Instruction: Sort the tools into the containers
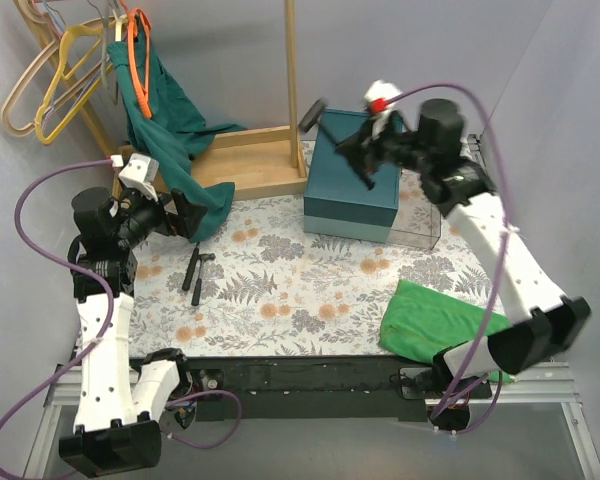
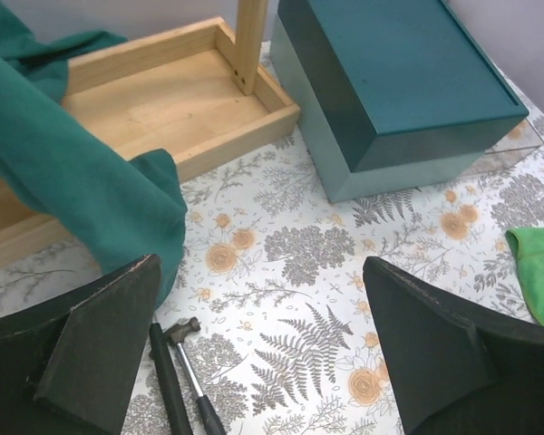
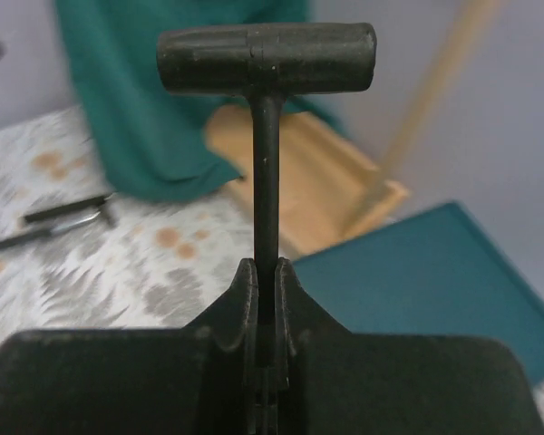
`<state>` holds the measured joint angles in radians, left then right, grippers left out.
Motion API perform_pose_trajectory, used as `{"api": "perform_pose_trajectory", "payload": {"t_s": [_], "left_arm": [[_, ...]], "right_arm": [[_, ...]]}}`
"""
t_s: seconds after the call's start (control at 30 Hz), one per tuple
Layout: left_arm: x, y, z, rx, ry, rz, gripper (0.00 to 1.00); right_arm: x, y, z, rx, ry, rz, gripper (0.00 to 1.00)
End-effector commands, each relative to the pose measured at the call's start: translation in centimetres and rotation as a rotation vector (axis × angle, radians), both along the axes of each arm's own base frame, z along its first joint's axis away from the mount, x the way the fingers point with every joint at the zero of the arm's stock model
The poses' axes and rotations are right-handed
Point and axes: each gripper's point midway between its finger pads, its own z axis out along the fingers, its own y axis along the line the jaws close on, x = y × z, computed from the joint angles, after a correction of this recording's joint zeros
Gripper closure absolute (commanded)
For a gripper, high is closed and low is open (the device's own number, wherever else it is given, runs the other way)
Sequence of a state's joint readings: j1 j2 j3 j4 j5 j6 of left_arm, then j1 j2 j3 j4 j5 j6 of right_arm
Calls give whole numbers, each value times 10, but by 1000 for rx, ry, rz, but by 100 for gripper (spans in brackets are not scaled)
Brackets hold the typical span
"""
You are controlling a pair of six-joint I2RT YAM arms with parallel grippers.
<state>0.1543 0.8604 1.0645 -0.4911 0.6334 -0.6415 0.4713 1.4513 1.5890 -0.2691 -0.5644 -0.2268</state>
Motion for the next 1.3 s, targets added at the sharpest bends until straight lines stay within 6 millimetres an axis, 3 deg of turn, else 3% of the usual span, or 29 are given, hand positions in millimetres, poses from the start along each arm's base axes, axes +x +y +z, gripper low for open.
{"api": "perform_pose_trajectory", "payload": {"t_s": [0.0,0.1,0.13,0.2,0.23,0.3,0.33,0.47,0.5,0.6,0.8,0.87,0.9,1.0,1.1,1.17,1.2,1.27], "left_arm": [[14,-19,3,1,0,-110,5],[23,-42,15,-27,1,-144,5],[29,-48,15,-46,19,-165,5],[34,-62,38,-115,10,-200,5],[42,-64,37,-130,34,-204,5],[48,-70,44,-136,30,-220,5],[50,-71,41,-124,37,-217,4],[50,-77,15,-73,100,-234,4],[48,-77,10,-49,101,-240,4],[39,-69,-13,-1,159,-210,4],[25,-46,-67,143,255,-142,2],[17,-42,-79,170,280,-140,2],[14,-41,-88,173,306,-138,2],[2,-39,-108,175,374,-138,2],[-5,-38,-124,180,423,-144,2],[-6,-30,-139,207,457,-103,2],[-5,-26,-144,215,473,-83,2],[0,-10,-160,264,518,7,3]], "right_arm": [[61,-110,6,168,75,-550,99],[80,-167,-13,232,178,-773,99],[89,-201,-26,235,227,-894,99],[97,-225,-47,240,303,-985,99],[101,-239,-58,237,327,-1027,99],[109,-244,-78,225,360,-1032,99],[113,-261,-89,222,373,-1069,99],[131,-271,-141,172,483,-1063,99],[137,-270,-164,144,532,-1058,99],[150,-263,-200,128,603,-1018,99],[180,-257,-252,68,668,-1014,99],[188,-255,-258,49,663,-991,99],[191,-255,-265,37,674,-986,85],[200,-254,-249,52,642,-969,65],[195,-250,-224,87,611,-952,59],[184,-250,-221,93,619,-956,59],[176,-250,-204,108,592,-956,59],[158,-247,-207,102,607,-949,59]]}}
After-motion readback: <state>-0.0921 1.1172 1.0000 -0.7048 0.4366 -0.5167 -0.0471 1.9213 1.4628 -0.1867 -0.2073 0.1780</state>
